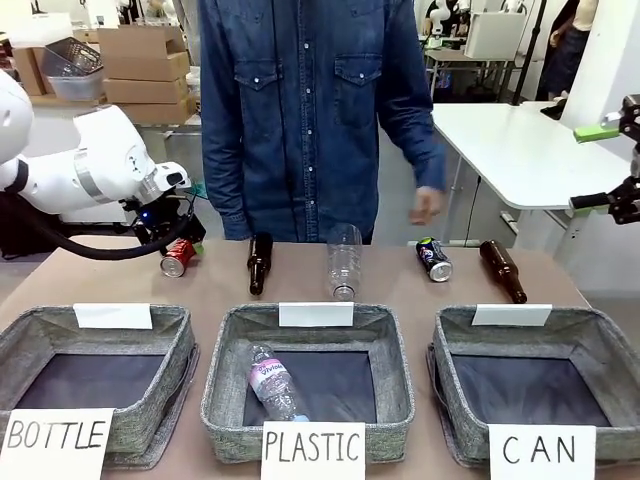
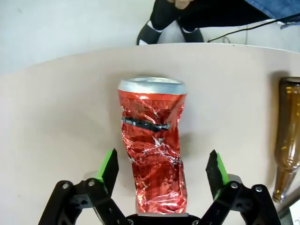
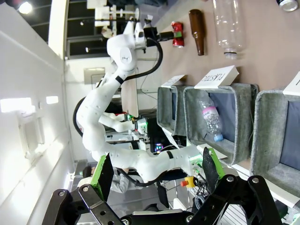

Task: Sort the can waste into the basket.
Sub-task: Pick up the can waste from the table and place it in the right Fabric basket.

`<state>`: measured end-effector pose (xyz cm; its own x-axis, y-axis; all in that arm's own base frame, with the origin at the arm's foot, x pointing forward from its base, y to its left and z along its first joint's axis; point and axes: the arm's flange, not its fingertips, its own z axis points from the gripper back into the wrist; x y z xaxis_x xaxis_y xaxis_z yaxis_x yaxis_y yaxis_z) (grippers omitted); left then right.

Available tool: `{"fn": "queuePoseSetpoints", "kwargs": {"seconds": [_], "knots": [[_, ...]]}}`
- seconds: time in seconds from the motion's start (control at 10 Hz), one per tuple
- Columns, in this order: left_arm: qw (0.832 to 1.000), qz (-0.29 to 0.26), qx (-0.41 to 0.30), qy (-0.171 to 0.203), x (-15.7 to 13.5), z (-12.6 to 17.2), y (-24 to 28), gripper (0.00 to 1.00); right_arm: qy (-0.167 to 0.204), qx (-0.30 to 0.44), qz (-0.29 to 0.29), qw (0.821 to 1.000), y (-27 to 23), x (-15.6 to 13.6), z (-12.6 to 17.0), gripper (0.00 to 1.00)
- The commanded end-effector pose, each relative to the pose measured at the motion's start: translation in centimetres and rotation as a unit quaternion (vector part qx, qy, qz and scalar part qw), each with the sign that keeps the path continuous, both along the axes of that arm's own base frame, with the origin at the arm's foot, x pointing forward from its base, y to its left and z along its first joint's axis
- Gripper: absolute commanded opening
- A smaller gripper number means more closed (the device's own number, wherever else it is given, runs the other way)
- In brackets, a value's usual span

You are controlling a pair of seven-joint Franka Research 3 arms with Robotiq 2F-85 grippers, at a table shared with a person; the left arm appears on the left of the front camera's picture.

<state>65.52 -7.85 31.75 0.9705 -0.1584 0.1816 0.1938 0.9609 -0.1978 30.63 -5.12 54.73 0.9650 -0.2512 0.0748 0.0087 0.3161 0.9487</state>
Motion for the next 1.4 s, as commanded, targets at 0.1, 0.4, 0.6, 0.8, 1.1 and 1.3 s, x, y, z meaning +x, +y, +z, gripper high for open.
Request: {"fn": "queuePoseSetpoints", "kwargs": {"seconds": [0.1, 0.4, 0.6, 0.8, 1.1, 1.3], "knots": [[0.999, 0.006, 0.043, -0.006, 0.6, -0.1, -0.2, 0.05, -0.015, 0.010, 0.004, 1.000, 0.1, 0.4, 0.2, 1.00], [0.999, 0.009, 0.049, -0.006, 0.6, -0.1, 0.0, 0.00, -0.015, 0.010, 0.004, 1.000, 0.1, 0.4, 0.2, 1.00], [0.999, 0.012, 0.051, -0.010, 0.7, -0.2, 0.1, 0.00, -0.015, 0.010, 0.004, 1.000, 0.1, 0.4, 0.2, 1.00], [0.998, 0.026, 0.047, -0.015, 0.7, 0.3, 0.5, 0.00, -0.015, 0.010, 0.004, 1.000, 0.1, 0.4, 0.2, 1.00], [0.996, 0.060, -0.048, 0.036, -2.5, 7.6, 5.5, 0.00, -0.015, 0.010, 0.004, 1.000, 0.1, 0.4, 0.2, 1.00], [0.983, -0.006, -0.144, 0.113, -8.3, 13.8, 10.3, 0.00, -0.015, 0.010, 0.004, 1.000, 0.1, 0.4, 0.2, 1.00]]}}
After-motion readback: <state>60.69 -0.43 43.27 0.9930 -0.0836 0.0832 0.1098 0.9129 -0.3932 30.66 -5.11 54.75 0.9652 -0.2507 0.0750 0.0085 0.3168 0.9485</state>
